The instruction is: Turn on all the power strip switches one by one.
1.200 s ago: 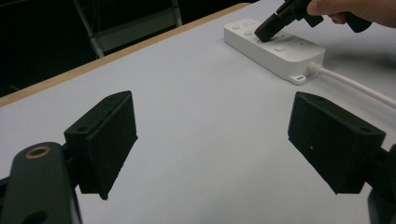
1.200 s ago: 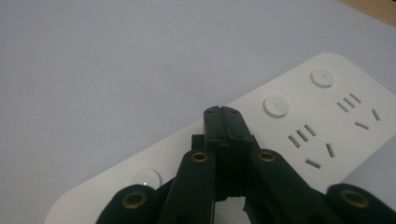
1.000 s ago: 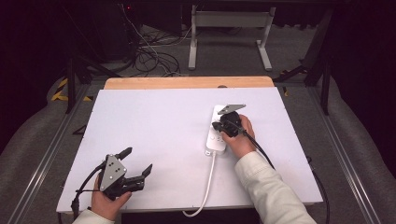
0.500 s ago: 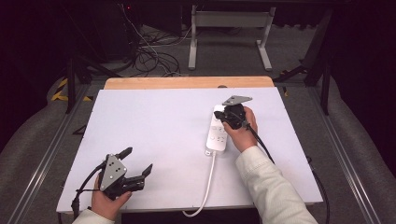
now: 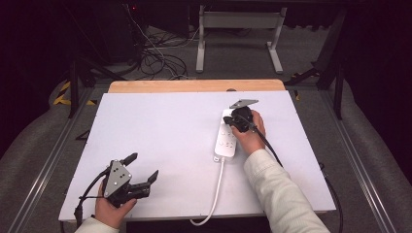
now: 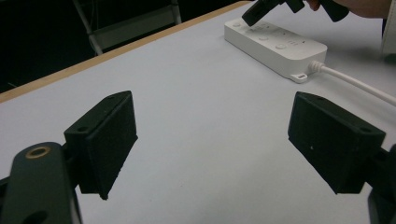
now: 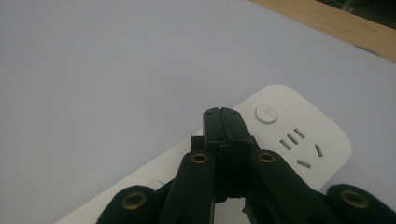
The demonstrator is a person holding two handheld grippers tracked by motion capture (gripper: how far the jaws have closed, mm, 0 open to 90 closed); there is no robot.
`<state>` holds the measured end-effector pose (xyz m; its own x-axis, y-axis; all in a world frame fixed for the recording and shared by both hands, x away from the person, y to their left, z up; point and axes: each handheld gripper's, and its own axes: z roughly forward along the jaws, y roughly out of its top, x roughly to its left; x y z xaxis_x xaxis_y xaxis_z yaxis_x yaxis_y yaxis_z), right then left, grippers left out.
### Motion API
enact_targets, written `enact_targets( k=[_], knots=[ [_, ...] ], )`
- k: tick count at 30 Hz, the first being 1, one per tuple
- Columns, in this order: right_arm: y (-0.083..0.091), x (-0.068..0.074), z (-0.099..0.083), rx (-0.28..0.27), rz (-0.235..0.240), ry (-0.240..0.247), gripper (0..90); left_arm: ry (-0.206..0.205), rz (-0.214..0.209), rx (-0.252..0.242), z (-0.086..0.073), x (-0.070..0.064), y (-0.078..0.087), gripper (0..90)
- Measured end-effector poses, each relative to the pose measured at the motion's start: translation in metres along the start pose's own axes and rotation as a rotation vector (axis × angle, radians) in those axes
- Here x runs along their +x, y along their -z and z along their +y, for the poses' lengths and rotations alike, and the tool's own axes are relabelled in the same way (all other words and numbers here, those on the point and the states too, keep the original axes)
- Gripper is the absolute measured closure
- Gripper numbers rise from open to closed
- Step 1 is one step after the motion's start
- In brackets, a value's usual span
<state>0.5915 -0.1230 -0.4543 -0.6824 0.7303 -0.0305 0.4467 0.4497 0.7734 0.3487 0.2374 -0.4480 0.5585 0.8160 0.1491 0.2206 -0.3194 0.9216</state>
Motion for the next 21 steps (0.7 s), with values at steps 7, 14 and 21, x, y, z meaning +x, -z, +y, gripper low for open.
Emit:
enact_targets(
  k=[7, 14, 21],
  knots=[
    [-0.0039, 0.0002, -0.0016, 0.015, 0.000, -0.002, 90.0, 0.001, -0.001, 0.001, -0.0002, 0.0003, 0.0002, 15.9],
    [-0.0039, -0.0004, -0.0023, 0.016, 0.010, -0.014, 90.0, -0.002, 0.002, -0.002, 0.0000, 0.0002, 0.0005, 15.9],
    [-0.0050, 0.0009, -0.0028, 0.016, 0.003, -0.011, 90.0, -0.005, 0.003, -0.001, 0.0003, -0.0002, 0.0012, 15.9]
  ],
)
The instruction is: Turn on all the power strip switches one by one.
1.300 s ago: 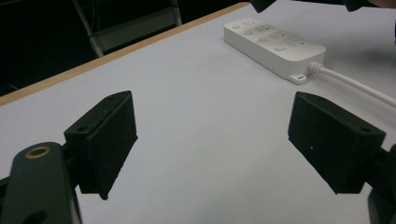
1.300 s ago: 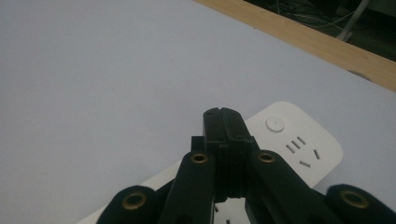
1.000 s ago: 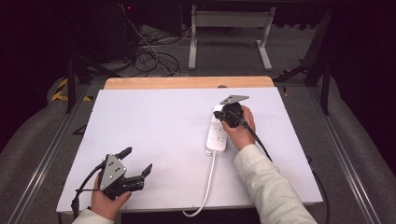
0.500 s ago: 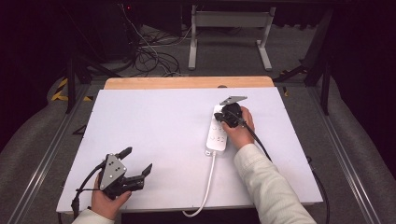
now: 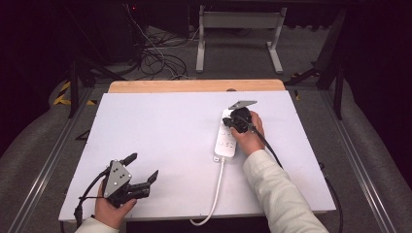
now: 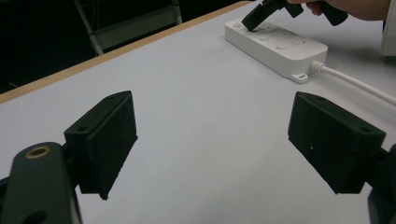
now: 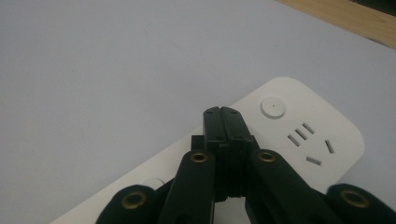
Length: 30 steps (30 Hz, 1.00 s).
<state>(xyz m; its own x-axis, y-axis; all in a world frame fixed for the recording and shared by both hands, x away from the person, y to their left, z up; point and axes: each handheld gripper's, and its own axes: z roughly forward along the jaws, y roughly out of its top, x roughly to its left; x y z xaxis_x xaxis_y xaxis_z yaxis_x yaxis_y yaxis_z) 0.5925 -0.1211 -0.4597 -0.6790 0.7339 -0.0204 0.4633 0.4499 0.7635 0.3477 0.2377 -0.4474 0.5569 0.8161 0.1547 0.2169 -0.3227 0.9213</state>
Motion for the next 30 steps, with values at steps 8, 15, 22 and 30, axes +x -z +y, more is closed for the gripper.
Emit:
enact_targets(
  k=[8, 15, 22, 30],
  knots=[
    [-0.0005, -0.0022, -0.0017, -0.002, 0.015, -0.021, 90.0, 0.002, -0.002, -0.001, 0.0000, -0.0006, 0.0003, 15.9],
    [-0.0009, 0.0002, -0.0019, 0.000, 0.000, -0.017, 90.0, 0.001, -0.004, -0.002, 0.0000, -0.0008, 0.0003, 15.9],
    [-0.0014, 0.0014, -0.0027, -0.004, -0.009, -0.018, 90.0, 0.000, -0.004, -0.003, 0.0000, -0.0011, -0.0002, 15.9],
    [-0.0023, 0.0024, -0.0008, 0.017, -0.020, -0.019, 90.0, -0.001, -0.004, 0.003, -0.0001, -0.0011, -0.0006, 15.9]
  ],
)
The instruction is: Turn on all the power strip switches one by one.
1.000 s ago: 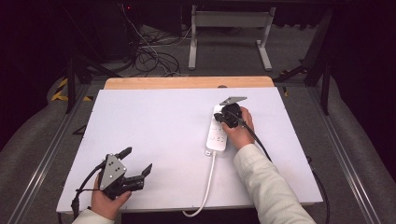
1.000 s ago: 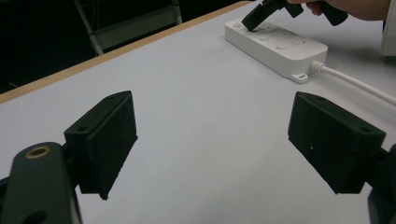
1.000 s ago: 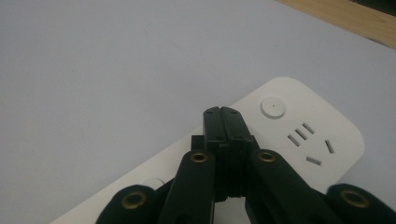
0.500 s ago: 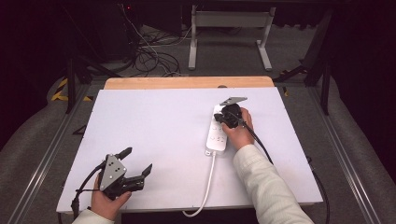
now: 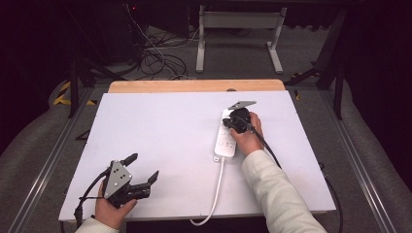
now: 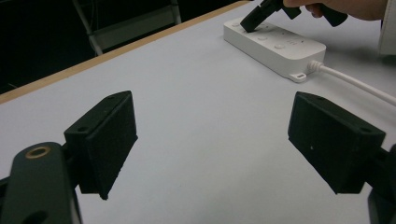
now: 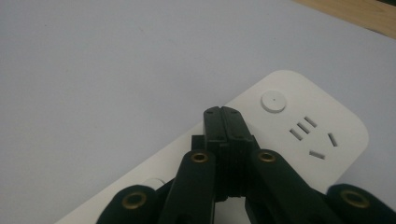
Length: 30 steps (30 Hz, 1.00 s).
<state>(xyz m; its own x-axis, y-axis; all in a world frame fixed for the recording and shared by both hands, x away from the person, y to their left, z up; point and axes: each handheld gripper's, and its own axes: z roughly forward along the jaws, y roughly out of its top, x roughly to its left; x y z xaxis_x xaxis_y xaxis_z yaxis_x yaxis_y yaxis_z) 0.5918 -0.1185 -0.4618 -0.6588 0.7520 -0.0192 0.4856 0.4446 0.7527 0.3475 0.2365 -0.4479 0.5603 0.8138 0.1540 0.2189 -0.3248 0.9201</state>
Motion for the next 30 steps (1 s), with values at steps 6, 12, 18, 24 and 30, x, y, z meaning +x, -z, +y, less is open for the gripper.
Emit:
enact_targets(
  k=[6, 12, 18, 24, 30],
  knots=[
    [0.008, 0.000, 0.004, -0.020, 0.022, -0.005, 90.0, 0.001, 0.005, -0.003, 0.000, 0.001, 0.001, 15.9],
    [0.029, -0.002, 0.024, -0.134, -0.033, 0.020, 90.0, -0.002, 0.003, 0.002, 0.000, 0.001, -0.001, 15.9],
    [0.021, -0.016, 0.021, -0.104, -0.035, -0.015, 90.0, 0.004, 0.004, 0.003, -0.001, 0.002, -0.001, 15.9],
    [0.007, -0.019, 0.019, -0.113, -0.029, 0.018, 90.0, 0.011, 0.002, 0.005, -0.001, 0.002, -0.002, 15.9],
    [-0.003, -0.025, 0.015, -0.114, -0.030, -0.011, 90.0, 0.011, 0.004, 0.005, -0.001, 0.002, -0.002, 15.9]
  ],
)
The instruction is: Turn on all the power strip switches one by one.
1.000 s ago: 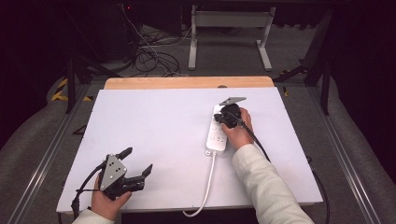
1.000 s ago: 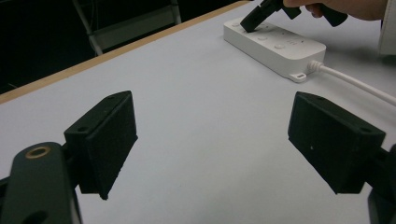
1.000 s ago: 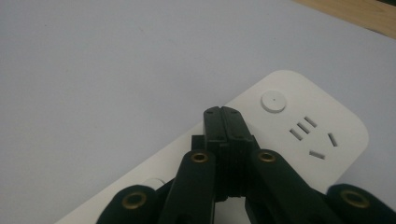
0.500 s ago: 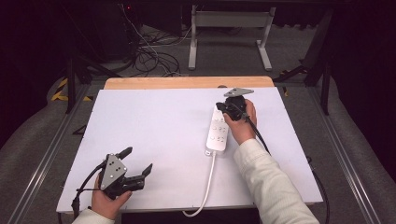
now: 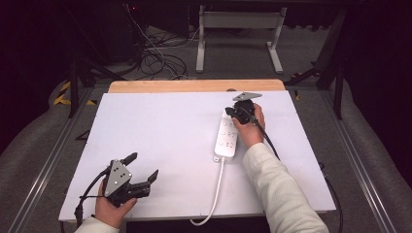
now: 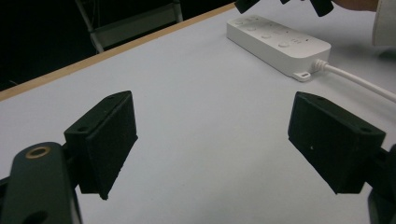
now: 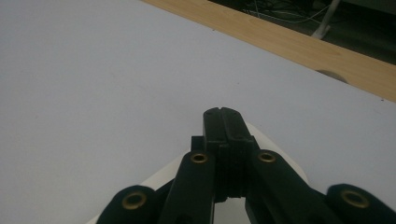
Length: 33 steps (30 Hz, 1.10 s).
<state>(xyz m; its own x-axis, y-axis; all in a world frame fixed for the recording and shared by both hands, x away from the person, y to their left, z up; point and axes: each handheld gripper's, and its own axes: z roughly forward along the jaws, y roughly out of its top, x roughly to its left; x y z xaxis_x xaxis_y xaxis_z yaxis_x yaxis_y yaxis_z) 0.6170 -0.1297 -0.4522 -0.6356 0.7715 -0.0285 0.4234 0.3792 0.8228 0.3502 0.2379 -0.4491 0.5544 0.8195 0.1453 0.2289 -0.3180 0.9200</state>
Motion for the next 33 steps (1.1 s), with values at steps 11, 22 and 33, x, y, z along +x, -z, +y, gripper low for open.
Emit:
enact_targets(
  k=[11, 22, 33],
  knots=[
    [-0.011, -0.002, -0.007, 0.017, -0.009, -0.023, 90.0, -0.005, 0.002, -0.003, 0.000, 0.001, 0.001, 15.9],
    [-0.014, 0.000, -0.008, 0.013, -0.028, -0.026, 90.0, -0.009, 0.000, -0.005, 0.000, 0.000, 0.001, 15.9],
    [-0.015, 0.007, -0.007, 0.028, -0.051, 0.007, 90.0, -0.008, 0.002, -0.009, 0.001, -0.001, 0.002, 15.9]
  ],
)
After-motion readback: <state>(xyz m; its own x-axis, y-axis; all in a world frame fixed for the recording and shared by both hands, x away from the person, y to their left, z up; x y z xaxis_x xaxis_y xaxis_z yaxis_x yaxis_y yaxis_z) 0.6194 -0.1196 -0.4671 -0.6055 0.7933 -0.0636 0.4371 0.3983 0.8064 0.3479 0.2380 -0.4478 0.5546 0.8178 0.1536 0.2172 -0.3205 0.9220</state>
